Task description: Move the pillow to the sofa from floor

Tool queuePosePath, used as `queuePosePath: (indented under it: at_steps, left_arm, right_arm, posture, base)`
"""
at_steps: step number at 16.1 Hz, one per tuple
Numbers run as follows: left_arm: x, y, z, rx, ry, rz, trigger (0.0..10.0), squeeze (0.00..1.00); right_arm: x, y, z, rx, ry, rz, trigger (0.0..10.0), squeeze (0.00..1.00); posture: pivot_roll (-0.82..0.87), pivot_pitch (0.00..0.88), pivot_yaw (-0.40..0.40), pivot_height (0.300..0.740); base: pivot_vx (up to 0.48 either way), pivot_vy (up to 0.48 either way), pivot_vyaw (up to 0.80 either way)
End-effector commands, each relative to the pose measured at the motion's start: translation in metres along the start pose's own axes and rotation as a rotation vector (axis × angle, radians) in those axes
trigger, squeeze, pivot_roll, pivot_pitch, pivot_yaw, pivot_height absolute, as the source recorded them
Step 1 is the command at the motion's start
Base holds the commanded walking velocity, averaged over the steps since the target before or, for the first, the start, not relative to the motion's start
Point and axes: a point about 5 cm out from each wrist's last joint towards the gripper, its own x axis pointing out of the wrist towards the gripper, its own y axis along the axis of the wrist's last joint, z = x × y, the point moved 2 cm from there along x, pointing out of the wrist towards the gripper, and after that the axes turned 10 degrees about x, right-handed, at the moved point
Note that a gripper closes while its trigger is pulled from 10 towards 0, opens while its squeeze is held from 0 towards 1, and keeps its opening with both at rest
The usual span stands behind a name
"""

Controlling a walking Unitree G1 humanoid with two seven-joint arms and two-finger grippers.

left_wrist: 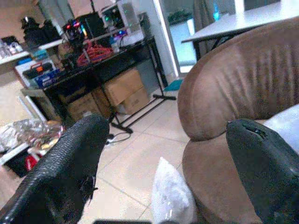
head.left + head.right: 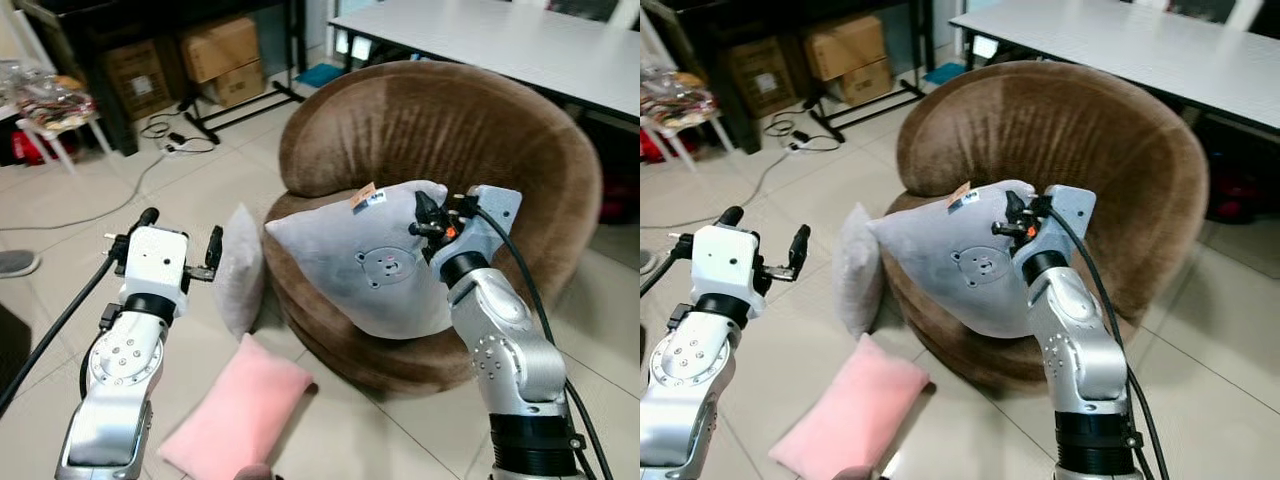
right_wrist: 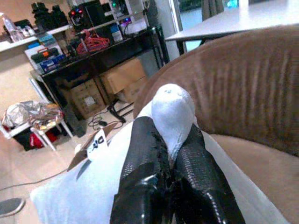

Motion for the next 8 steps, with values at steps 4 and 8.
queuePosePath:
  at_steps: [4,8]
  left_arm:
    - [0.0014,0.0087,-0.0055,-0.004,0.005,0.042,10.0,0.0]
    - [0.0008,0.0089,-0.0072,-0.01,0.016,0.044,10.0,0.0]
  right_arm:
    - [0.0061,0.0084,-0.0081,-0.028,0.042,0.057,10.0,0.0]
    - [0.0091,0.0086,-0.0114,-0.045,0.059,0.066,10.0,0.0]
  posture:
    - [-0.02,0.0,0.019,0.74]
    - [-0.01,0.0,0.014,0.74]
  base:
    - [0.125,0.0,0.0]
    - [0.281,0.0,0.0]
